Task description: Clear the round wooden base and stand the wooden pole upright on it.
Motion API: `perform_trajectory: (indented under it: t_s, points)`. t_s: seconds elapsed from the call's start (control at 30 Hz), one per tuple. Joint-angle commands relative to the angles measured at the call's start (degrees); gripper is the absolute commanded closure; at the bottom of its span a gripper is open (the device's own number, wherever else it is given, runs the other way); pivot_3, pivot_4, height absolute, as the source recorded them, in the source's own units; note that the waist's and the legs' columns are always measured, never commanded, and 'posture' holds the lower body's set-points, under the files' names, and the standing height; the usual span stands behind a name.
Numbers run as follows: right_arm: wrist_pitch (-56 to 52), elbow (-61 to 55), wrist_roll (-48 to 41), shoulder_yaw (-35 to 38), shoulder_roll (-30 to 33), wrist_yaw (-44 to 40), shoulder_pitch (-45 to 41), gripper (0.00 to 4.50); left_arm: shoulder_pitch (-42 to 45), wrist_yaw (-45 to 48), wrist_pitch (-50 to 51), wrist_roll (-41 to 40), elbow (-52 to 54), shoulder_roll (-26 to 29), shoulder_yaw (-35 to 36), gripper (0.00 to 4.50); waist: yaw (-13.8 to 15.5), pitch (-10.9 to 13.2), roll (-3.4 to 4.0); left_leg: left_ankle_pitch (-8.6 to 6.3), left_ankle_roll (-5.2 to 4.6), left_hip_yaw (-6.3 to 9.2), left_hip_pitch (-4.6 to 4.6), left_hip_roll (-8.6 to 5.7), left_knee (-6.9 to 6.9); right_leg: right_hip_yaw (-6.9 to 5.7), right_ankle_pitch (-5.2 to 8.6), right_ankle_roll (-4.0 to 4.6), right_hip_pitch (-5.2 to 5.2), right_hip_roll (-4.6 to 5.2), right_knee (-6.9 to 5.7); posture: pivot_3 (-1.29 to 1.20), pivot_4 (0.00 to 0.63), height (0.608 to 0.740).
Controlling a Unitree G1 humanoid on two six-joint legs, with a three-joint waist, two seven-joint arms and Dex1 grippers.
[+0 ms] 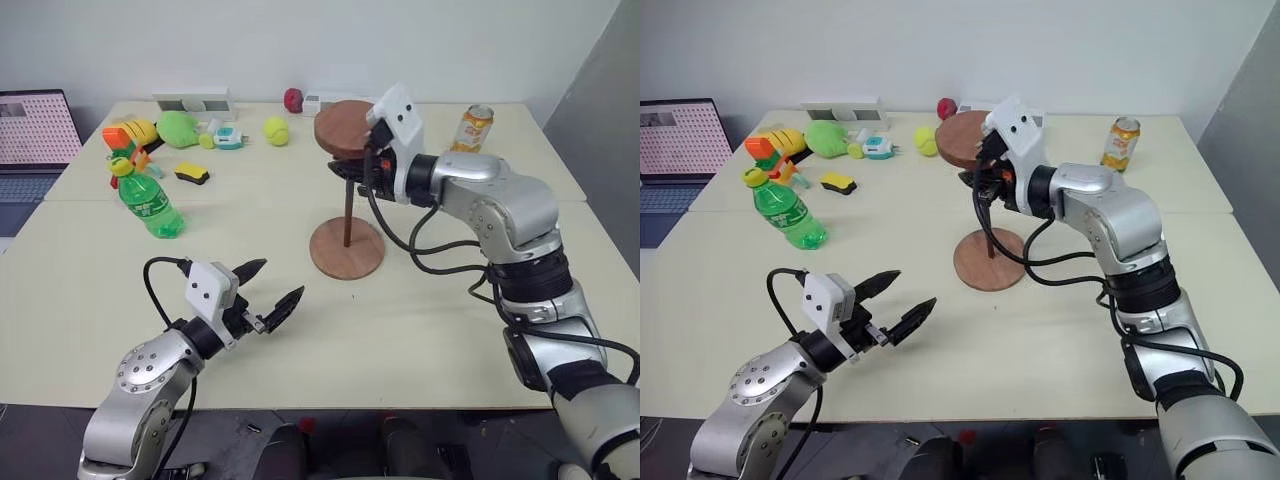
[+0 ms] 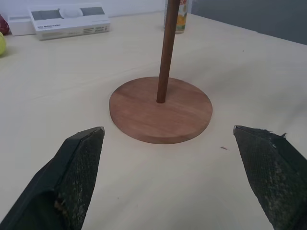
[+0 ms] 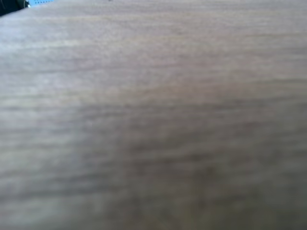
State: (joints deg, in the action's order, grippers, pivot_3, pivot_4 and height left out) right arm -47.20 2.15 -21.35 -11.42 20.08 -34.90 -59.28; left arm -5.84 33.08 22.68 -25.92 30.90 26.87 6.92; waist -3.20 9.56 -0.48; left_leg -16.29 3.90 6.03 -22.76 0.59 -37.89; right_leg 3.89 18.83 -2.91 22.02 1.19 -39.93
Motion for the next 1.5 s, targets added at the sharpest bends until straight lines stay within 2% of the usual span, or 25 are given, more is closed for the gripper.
perform_trajectory:
  t_s: [0.03, 0.3, 0.37, 0.5, 0.57, 0.6, 0.93, 1.07, 1.23, 1.33, 1.43, 1.5]
  points:
    - [1.5, 5.2, 3.0, -1.7, -1.9, 0.3, 0.9, 4.16, -0.2, 0.0, -1.6, 0.3, 1.3, -0.4, -0.8, 0.0, 0.0, 0.0, -0.02, 0.0, 0.0, 0.0, 0.0, 0.0, 0.0, 0.0, 0.0, 0.0, 0.0, 0.0, 0.0, 0.0, 0.15, 0.74]
    - [3.4, 7.9, 5.0, -1.5, -3.5, -0.2, 4.2, 4.16, -0.8, -0.5, -1.6, 0.2, 1.9, -0.6, -1.5, 0.0, -0.1, -0.1, -0.04, -0.01, -0.01, 0.0, 0.5, 0.0, 0.03, 0.0, 0.0, 0.0, -0.51, 0.0, 0.05, 0.0, 0.15, 0.74]
    - [3.9, 7.7, 5.4, -1.5, -3.6, -0.2, 4.8, 4.16, -0.8, -0.6, -1.5, 0.2, 1.9, -0.6, -1.5, 0.0, -0.1, -0.1, -0.04, -0.01, -0.01, -0.01, 0.85, 0.0, 0.12, 0.01, 0.01, 0.01, -0.81, -0.01, 0.13, 0.0, 0.15, 0.74]
    - [3.3, 5.5, 4.1, 0.0, -4.2, -0.2, 4.5, 4.16, -0.7, -0.6, -1.3, -0.1, 2.0, -0.3, -1.3, 0.0, -0.1, -0.2, -0.04, -0.01, -0.02, 0.0, 0.92, 0.01, 0.12, 0.03, 0.01, 0.01, -0.86, -0.02, 0.11, 0.0, 0.15, 0.74]
    - [2.1, 2.8, 2.3, 1.5, -4.1, -0.9, 3.4, 3.52, -0.3, -0.5, -1.2, -0.1, 1.6, -0.2, -1.3, 0.0, -0.1, -0.2, -0.04, -0.01, -0.02, 0.01, 0.91, 0.01, 0.12, 0.03, 0.01, 0.01, -0.84, -0.02, 0.11, 0.0, 0.15, 0.74]
    - [1.5, 1.8, 1.7, 2.2, -4.0, -1.1, 2.9, 3.43, -0.1, -0.5, -1.2, -0.1, 1.5, -0.1, -1.3, 0.0, -0.1, -0.2, -0.05, -0.01, -0.02, 0.03, 0.9, 0.01, 0.12, 0.03, 0.01, 0.01, -0.84, -0.02, 0.11, 0.0, 0.15, 0.74]
    - [-5.6, -4.0, -2.0, 7.1, -0.2, -1.8, 0.9, 1.24, 2.7, 1.3, -1.3, -0.2, -1.2, 1.0, -1.0, 0.0, -0.1, 0.0, 0.03, -0.01, 0.0, 0.1, 0.0, 0.01, 0.09, 0.02, 0.01, 0.01, 0.01, -0.01, 0.07, 0.0, 0.15, 0.74]
    - [-10.4, -8.1, -4.7, 8.7, 3.3, -3.2, 2.7, 0.09, 4.2, 2.7, -0.9, -0.7, -2.5, 2.3, -0.4, 0.0, 0.1, 0.0, 0.02, -0.01, -0.01, 0.08, -0.08, -0.02, 0.07, 0.0, 0.01, 0.01, 0.05, 0.01, 0.08, 0.0, 0.15, 0.74]
    - [-16.1, -15.1, -9.1, 9.9, 8.4, -5.3, 6.7, 0.03, 6.4, 6.0, 2.4, -3.2, -4.8, 7.0, 2.1, 0.0, 0.1, 0.0, 0.02, -0.01, -0.01, 0.08, -0.13, -0.01, 0.07, -0.1, 0.01, 0.01, 0.05, 0.0, 0.11, 0.0, 0.15, 0.74]
    - [-17.9, -20.5, -12.1, 10.7, 13.9, -8.8, 12.2, 0.03, 9.7, 10.6, 6.7, -4.9, -9.1, 13.7, 4.4, 0.0, 0.0, 0.0, -0.01, -0.01, -0.01, 0.1, -0.13, 0.0, 0.07, -0.14, 0.01, 0.01, 0.05, -0.03, 0.09, 0.0, 0.15, 0.74]
    - [-10.4, -24.4, -10.9, 9.6, 19.5, -13.7, 20.7, 0.03, 15.5, 15.7, 9.9, -4.6, -16.0, 21.5, 4.6, 0.0, 0.2, 0.0, -0.06, -0.01, -0.02, 0.18, -0.13, 0.0, 0.08, -0.25, 0.03, 0.04, 0.03, -0.05, 0.12, 0.0, 0.15, 0.74]
    - [-6.8, -25.5, -10.4, 9.4, 21.0, -15.4, 24.6, 0.03, 18.6, 18.2, 9.7, -3.6, -20.1, 24.6, 4.1, 0.0, 0.1, 0.1, -0.02, -0.01, -0.02, 0.1, -0.13, -0.06, 0.08, -0.17, 0.03, 0.03, 0.03, -0.02, 0.12, 0.0, 0.15, 0.74]
